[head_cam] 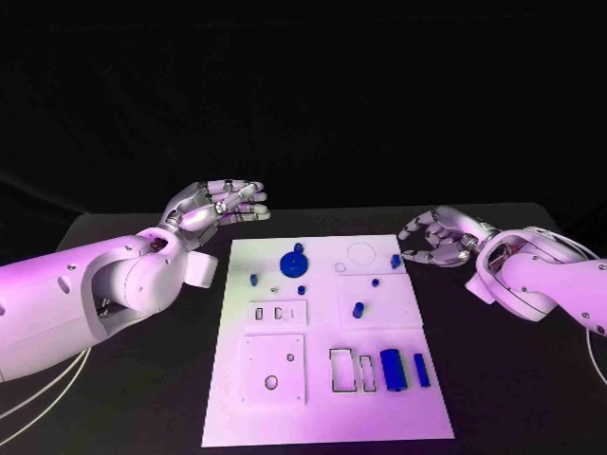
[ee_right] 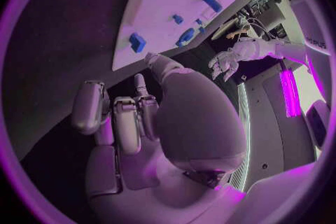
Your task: Assemble the parts on the task board
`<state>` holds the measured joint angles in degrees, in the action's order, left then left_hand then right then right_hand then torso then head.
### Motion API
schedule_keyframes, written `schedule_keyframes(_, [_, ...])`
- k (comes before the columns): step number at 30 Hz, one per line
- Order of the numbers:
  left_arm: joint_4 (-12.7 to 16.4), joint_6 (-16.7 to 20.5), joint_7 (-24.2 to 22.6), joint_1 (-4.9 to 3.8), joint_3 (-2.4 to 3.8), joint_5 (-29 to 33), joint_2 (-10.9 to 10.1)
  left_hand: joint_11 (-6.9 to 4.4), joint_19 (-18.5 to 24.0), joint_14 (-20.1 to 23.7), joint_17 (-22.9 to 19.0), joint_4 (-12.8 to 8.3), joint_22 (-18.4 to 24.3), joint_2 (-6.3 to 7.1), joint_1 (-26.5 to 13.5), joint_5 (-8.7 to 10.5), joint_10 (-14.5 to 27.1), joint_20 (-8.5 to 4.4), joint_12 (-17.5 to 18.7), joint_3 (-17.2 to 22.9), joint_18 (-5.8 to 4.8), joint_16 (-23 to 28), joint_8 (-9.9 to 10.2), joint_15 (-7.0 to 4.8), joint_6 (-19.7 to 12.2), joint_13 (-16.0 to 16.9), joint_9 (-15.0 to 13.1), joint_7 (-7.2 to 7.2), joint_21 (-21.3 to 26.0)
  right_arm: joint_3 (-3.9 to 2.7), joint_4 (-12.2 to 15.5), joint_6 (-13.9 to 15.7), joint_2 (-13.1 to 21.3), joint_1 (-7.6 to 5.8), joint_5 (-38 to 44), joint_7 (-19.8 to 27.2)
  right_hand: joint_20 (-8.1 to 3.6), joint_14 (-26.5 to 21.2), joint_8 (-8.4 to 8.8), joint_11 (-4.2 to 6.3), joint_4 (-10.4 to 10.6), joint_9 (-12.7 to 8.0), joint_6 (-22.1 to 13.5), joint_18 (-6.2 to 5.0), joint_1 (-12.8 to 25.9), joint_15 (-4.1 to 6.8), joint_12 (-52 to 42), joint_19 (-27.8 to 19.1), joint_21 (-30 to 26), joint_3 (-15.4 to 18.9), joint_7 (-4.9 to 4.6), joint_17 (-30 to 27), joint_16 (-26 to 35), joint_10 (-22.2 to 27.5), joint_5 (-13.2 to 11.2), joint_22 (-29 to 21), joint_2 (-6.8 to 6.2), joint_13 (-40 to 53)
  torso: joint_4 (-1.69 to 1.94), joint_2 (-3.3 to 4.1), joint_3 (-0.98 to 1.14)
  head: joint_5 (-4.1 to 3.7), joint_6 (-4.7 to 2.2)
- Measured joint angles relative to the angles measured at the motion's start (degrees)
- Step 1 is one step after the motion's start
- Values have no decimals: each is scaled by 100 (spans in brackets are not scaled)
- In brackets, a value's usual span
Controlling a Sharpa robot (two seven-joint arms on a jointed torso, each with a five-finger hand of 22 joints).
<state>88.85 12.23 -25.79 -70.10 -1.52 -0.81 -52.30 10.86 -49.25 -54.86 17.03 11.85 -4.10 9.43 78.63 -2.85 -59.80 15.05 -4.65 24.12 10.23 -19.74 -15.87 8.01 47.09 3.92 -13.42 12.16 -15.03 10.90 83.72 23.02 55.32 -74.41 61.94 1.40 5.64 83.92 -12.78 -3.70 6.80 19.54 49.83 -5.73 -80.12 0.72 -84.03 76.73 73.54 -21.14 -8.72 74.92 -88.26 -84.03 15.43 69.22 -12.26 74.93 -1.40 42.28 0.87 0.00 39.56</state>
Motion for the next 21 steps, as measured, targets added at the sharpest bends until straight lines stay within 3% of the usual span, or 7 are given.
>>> schedule_keyframes(7, [-73, -23, -1, 6, -8, -1, -10, 0, 0, 0, 0, 0, 0, 0, 0, 0, 0, 0, 0, 0, 0, 0, 0, 0, 0, 0, 0, 0, 0, 2, -189, -76, 11, 129, -14, 149, 0, 0, 84, 0, -1, -30, -60, 0, -3, 0, 22, 0, -23, -32, -32, 0, 0, 0, 0, -37, -5, 0, -7, -9, 18, -32, 23])
schedule_keyframes(21, [-134, -43, -2, 11, -12, -3, -37, 0, 0, 0, 7, -16, 0, 0, 0, 0, 0, 0, 0, -16, 0, 0, 0, 0, 0, 5, 0, 0, 0, 2, -402, -108, -217, 244, 89, 205, 0, 20, 150, 0, 0, -40, -102, 0, 79, -20, 44, 0, -44, -32, -38, -1, 0, 0, 0, -50, -87, -1, 12, 2, 2, -12, 92])
